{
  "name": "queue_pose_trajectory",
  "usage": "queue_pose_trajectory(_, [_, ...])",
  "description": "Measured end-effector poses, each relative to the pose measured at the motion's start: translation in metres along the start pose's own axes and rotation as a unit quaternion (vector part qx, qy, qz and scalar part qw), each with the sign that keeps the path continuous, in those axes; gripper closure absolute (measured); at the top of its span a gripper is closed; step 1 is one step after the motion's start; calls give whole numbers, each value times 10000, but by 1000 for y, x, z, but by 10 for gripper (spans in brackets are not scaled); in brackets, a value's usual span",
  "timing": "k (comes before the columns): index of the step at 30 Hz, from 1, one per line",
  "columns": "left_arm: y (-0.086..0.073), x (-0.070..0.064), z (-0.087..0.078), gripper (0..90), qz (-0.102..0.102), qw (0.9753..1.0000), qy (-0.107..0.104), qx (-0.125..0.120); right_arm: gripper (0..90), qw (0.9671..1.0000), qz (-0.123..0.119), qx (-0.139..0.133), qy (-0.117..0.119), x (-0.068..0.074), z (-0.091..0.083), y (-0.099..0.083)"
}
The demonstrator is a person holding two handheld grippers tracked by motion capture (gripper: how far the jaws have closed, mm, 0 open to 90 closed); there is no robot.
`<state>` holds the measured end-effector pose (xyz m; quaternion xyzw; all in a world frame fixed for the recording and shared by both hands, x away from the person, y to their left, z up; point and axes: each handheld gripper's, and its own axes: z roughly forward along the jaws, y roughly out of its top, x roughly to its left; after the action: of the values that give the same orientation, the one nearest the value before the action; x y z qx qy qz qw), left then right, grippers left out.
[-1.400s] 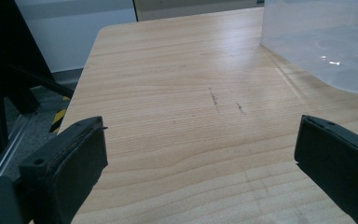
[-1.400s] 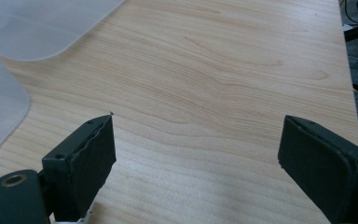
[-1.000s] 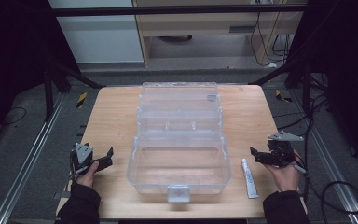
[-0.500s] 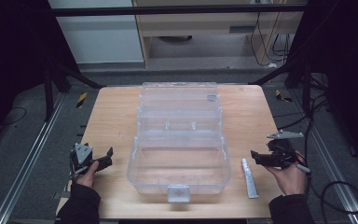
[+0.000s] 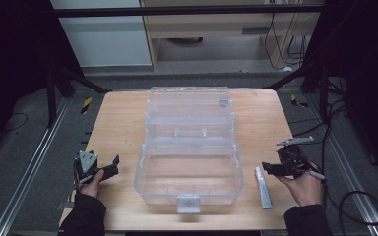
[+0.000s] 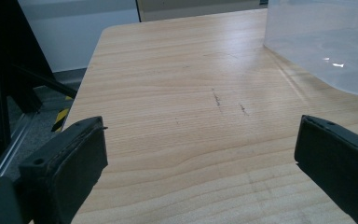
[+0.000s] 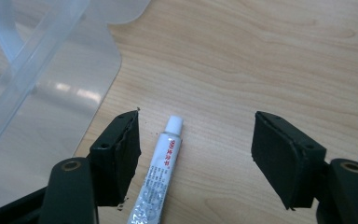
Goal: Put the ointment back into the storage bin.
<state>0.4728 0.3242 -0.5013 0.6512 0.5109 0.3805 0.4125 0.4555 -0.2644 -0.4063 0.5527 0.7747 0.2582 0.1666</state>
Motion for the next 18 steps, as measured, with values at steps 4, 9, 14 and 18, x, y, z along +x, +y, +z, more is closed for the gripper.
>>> queue_pose_trajectory(4, [0, 0, 0, 18, -6, 10000, -1, 0, 352, 9998, 15, 195, 37, 3, 3, 0])
queue_pose_trajectory(9, [0, 0, 0, 18, -2, 10000, -3, 2, 372, 9987, 82, 495, 93, 8, 8, 1])
queue_pose_trajectory(14, [0, 0, 0, 18, 0, 10000, -6, 3, 389, 9975, 70, 686, 125, 11, 15, 1])
queue_pose_trajectory(18, [0, 0, 0, 18, 0, 10000, -9, 4, 402, 9954, 106, 936, 178, 14, 21, 1])
